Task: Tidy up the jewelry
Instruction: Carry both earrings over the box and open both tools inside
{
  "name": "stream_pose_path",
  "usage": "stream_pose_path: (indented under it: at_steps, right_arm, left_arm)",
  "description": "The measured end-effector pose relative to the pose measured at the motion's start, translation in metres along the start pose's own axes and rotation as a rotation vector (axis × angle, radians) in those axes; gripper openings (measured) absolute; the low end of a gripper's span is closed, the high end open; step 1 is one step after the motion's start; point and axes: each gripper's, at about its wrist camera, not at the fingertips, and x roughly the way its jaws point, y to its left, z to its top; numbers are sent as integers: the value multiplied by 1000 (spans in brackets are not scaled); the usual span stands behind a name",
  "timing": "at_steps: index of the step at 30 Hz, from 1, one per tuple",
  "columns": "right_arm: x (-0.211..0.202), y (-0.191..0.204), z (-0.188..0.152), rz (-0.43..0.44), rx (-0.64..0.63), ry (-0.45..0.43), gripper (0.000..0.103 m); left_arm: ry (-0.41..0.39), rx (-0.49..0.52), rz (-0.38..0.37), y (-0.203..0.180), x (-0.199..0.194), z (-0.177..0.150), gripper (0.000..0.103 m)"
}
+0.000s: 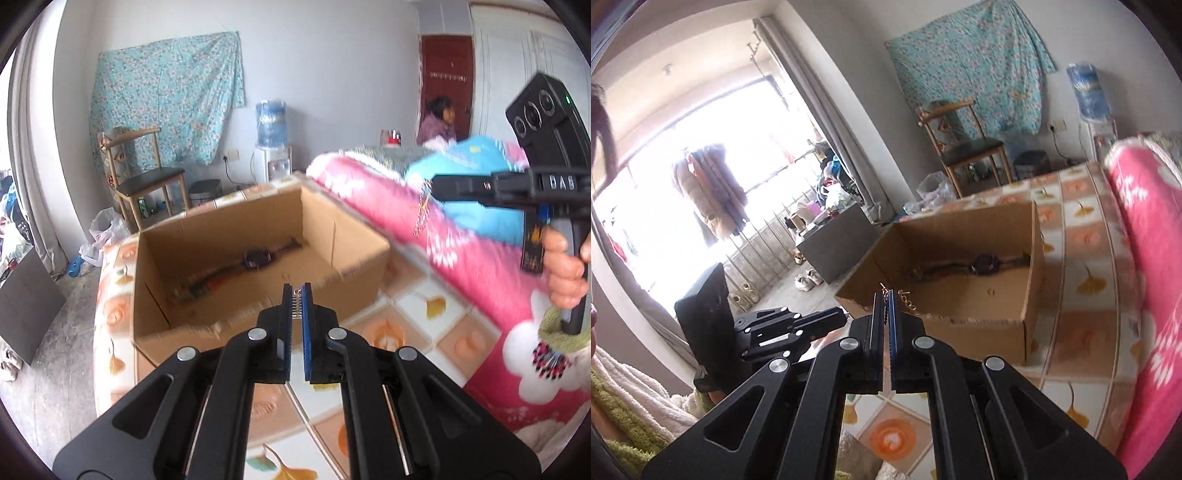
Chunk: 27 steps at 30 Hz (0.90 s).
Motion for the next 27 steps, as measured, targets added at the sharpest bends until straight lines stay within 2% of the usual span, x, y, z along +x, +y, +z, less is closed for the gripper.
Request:
stream_pose_path:
  at_steps: [4, 8, 15, 21, 25, 27]
  right_arm:
    - [17, -1, 24, 1, -22, 6, 3]
    - [63, -22, 41, -20, 3, 93, 3]
    - [149, -62, 39, -72, 49, 305, 3]
    - [187, -68, 35, -92, 7, 390, 3]
    - [188, -71, 37, -74, 33, 383, 4]
    - [185, -74, 38, -67, 49, 368, 10]
  left_arm:
    - [8, -60, -36, 28, 11, 30, 4]
    - [93, -118, -62, 52, 46, 44, 4]
    - [292, -229, -97, 89, 126, 32, 4]
    - [368, -265, -102, 102, 157, 23, 4]
    - [389, -305, -113, 110, 164, 20, 19]
    - [387, -330, -131, 114, 163, 19, 24]
